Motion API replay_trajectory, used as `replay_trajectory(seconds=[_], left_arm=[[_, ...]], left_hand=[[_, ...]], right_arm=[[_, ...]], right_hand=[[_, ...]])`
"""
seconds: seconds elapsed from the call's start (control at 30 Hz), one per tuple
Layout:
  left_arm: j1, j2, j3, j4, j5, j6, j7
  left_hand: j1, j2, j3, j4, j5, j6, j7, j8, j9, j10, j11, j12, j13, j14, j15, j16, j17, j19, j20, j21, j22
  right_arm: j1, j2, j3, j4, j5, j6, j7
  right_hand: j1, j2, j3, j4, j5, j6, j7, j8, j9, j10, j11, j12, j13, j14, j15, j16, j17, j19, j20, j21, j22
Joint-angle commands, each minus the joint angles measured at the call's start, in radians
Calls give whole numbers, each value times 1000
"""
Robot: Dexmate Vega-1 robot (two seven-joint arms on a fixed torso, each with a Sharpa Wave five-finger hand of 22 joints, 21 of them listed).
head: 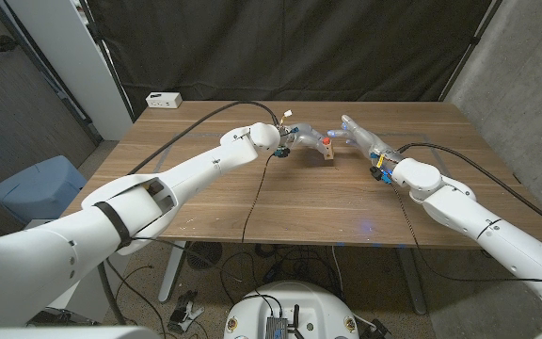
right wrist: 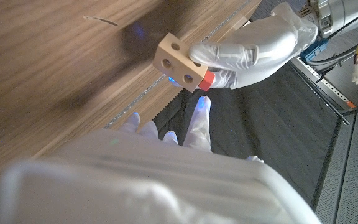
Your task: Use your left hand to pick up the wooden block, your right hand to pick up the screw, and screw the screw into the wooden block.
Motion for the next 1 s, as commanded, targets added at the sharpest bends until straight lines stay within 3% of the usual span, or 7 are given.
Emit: replay_trajectory(seconds=[0.03,1.0], left_arm=[[-3,-2,0,9,-2,-8,-1],[-1,0,-1,4,0,-9,0]], left_hand=[[6,8,7,2,5,29,17,6,2,7,0,-1,4,5,-48,4,3,4,3,4,4],[5,9,8,2,5,27,16,6,2,7,-1,-2,4,5,-48,4,3,4,2,4,4]], right_arm=[[11,9,-12,9,1,-3,11],[-10,4,-3,-6,12,0,0]], right_hand=[[2,5,-6,0,6,-1,0,-2,3,-50,1,-1,3,-165,1,2,5,-7,0,-1,1],[4,9,-12,0,10,3,1,1,3,-49,0,2,3,-162,0,4,4,-5,-2,1,1]])
